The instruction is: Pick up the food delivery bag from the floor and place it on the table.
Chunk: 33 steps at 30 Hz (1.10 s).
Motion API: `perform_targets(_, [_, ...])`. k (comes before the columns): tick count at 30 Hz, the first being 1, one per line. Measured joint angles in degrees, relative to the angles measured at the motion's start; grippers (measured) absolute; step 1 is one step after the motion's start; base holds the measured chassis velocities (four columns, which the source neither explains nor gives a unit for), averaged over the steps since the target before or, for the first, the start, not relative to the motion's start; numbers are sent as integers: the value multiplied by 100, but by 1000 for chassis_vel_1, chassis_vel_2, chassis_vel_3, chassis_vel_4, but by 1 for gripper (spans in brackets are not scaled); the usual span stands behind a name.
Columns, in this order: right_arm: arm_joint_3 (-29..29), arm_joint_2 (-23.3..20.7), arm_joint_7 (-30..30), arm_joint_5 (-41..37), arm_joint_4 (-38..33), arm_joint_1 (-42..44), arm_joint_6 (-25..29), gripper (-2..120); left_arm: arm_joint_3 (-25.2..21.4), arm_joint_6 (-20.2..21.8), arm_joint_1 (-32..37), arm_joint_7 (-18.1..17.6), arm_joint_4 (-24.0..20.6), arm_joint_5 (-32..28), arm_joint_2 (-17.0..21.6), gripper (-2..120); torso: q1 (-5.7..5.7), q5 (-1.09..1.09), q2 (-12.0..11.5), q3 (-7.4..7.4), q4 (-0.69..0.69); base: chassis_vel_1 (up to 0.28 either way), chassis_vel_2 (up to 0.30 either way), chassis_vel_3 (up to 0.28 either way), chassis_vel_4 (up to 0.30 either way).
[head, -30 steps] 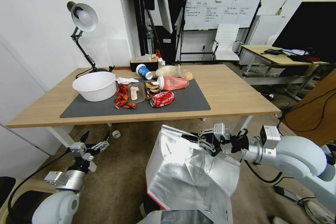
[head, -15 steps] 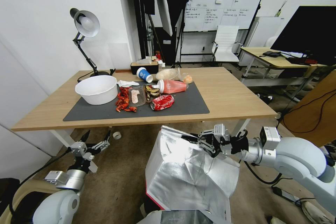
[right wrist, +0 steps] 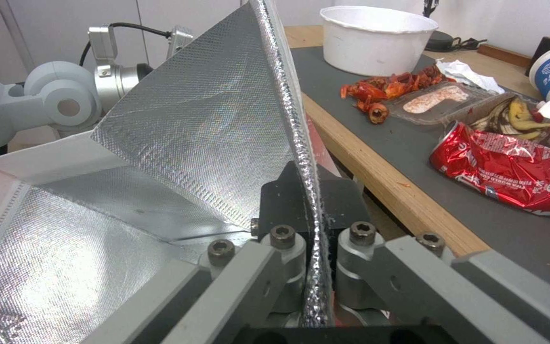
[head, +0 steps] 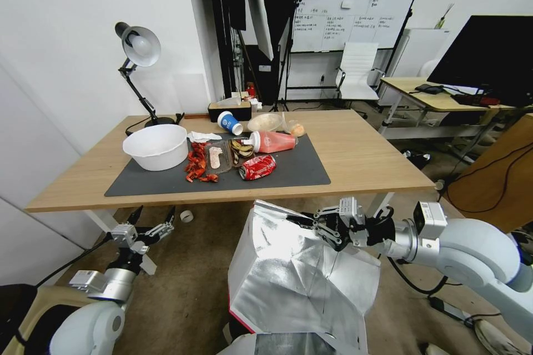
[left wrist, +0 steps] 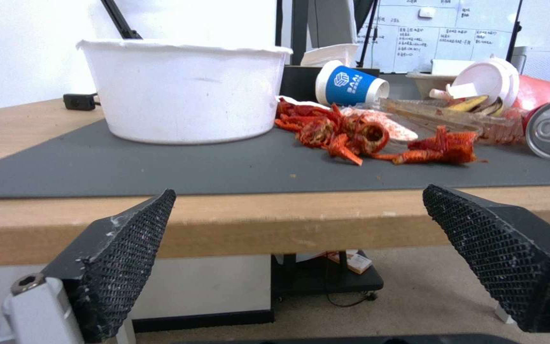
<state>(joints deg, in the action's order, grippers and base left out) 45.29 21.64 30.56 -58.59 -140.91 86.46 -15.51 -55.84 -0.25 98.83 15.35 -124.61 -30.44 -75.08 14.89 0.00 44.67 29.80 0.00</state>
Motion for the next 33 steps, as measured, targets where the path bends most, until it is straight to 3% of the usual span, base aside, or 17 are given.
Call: perform_targets(33, [20, 102, 21, 16, -65, 145, 37, 0, -16, 0, -1, 1, -6, -31, -4, 100, 354, 1, 833, 478, 0, 0, 0, 0, 0])
